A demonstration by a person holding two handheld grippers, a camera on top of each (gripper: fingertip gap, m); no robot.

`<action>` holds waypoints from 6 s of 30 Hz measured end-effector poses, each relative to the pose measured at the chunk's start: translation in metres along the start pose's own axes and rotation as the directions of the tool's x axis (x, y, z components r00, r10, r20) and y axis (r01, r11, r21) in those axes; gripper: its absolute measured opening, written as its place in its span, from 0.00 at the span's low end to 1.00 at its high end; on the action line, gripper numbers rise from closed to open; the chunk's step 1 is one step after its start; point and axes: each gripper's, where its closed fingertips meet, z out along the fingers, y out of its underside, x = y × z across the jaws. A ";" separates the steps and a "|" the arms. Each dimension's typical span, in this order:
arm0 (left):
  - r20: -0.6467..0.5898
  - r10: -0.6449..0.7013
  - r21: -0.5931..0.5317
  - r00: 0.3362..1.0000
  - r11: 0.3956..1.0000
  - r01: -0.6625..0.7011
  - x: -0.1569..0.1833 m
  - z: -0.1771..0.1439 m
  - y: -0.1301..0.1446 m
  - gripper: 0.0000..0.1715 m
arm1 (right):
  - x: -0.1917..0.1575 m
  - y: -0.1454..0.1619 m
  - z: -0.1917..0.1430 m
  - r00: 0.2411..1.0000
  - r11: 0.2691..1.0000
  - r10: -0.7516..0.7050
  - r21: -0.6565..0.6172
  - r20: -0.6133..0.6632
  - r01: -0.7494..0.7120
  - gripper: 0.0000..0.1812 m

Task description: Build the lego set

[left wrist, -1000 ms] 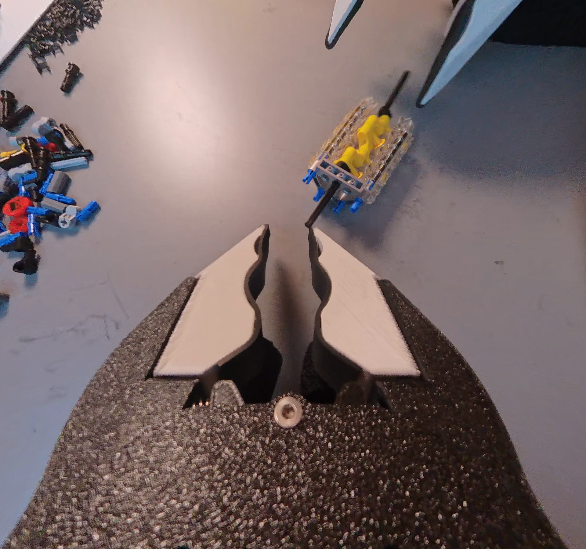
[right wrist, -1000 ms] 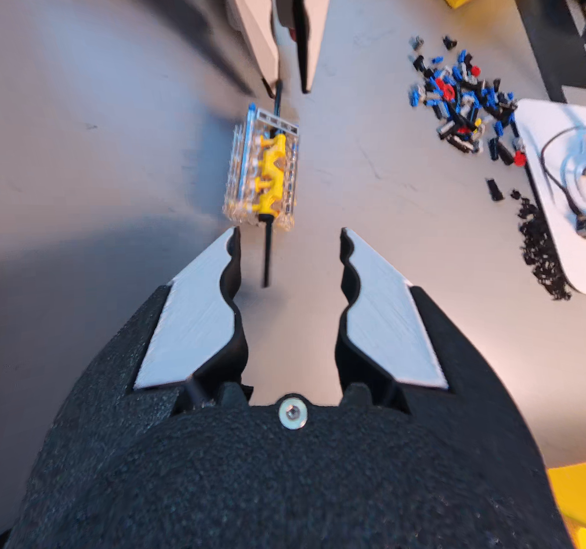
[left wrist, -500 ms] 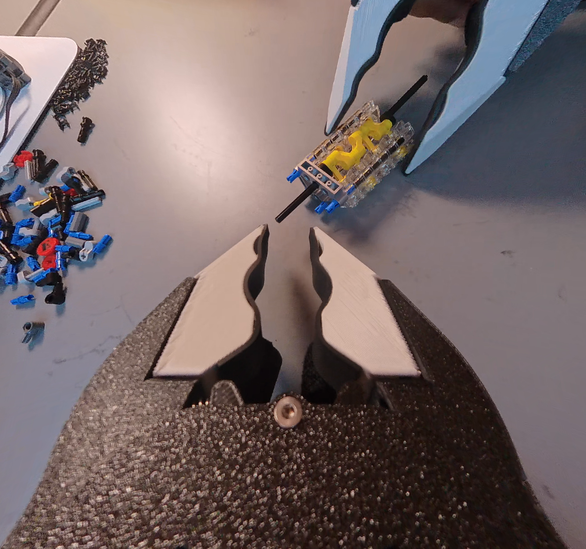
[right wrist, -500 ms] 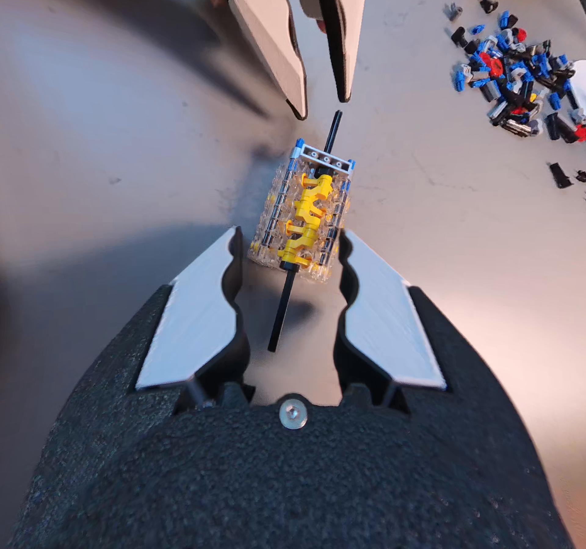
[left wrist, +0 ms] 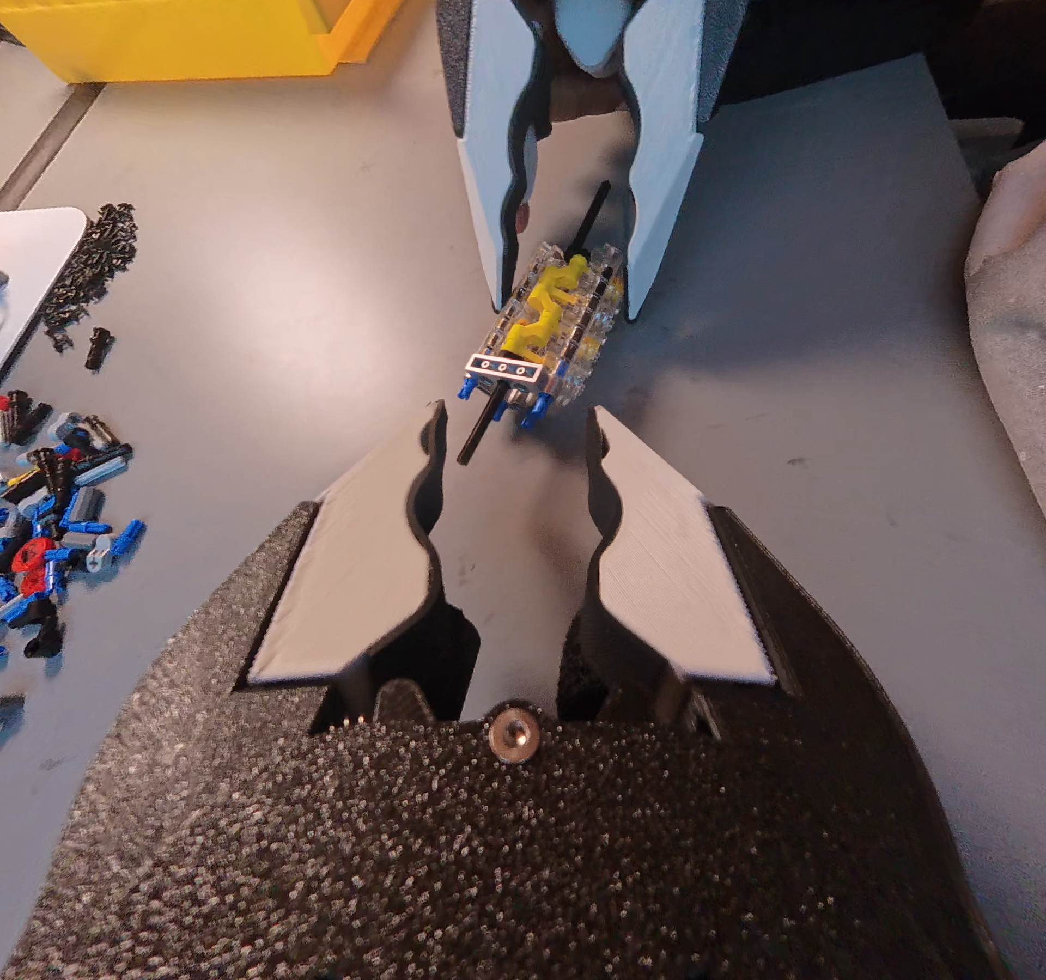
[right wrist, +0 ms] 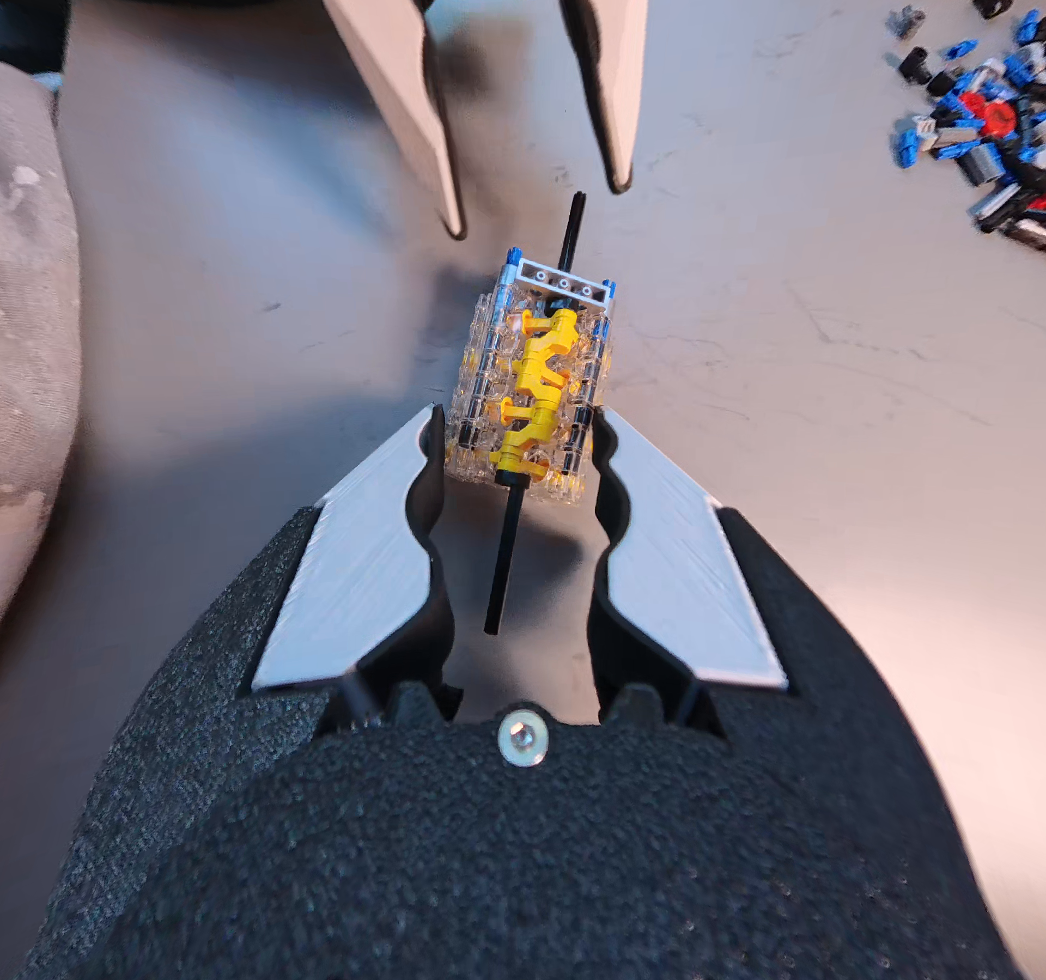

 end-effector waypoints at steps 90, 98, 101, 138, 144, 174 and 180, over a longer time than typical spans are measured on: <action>-0.101 -0.074 -0.082 0.992 0.994 0.066 0.024 0.030 0.002 0.28 | 0.000 0.031 -0.031 0.955 0.968 -0.251 -0.025 -0.160 0.251 0.01; -0.102 -0.080 -0.079 0.992 0.994 0.072 0.025 0.029 0.003 0.29 | 0.000 0.036 -0.025 0.959 0.971 -0.239 -0.056 -0.150 0.234 0.00; -0.101 -0.080 -0.077 0.992 0.994 0.073 0.025 0.029 0.003 0.28 | 0.000 0.034 -0.026 0.960 0.971 -0.237 -0.054 -0.149 0.232 0.00; -0.103 -0.084 -0.068 0.991 0.995 0.077 0.025 0.027 0.005 0.29 | -0.003 0.024 -0.025 0.979 0.986 -0.167 -0.033 -0.121 0.164 0.01; -0.099 -0.083 -0.071 0.992 0.995 0.076 0.025 0.026 0.005 0.29 | -0.005 0.024 -0.023 0.997 0.998 -0.051 -0.025 -0.055 0.050 0.01; -0.087 -0.077 -0.076 0.993 0.995 0.070 0.025 0.025 0.007 0.29 | -0.009 0.007 0.002 0.985 0.988 -0.139 -0.082 -0.101 0.131 0.28; -0.078 -0.032 -0.064 0.996 0.998 0.027 0.024 0.020 0.007 0.34 | -0.008 0.004 0.001 1.000 0.999 0.007 -0.044 0.020 -0.007 0.27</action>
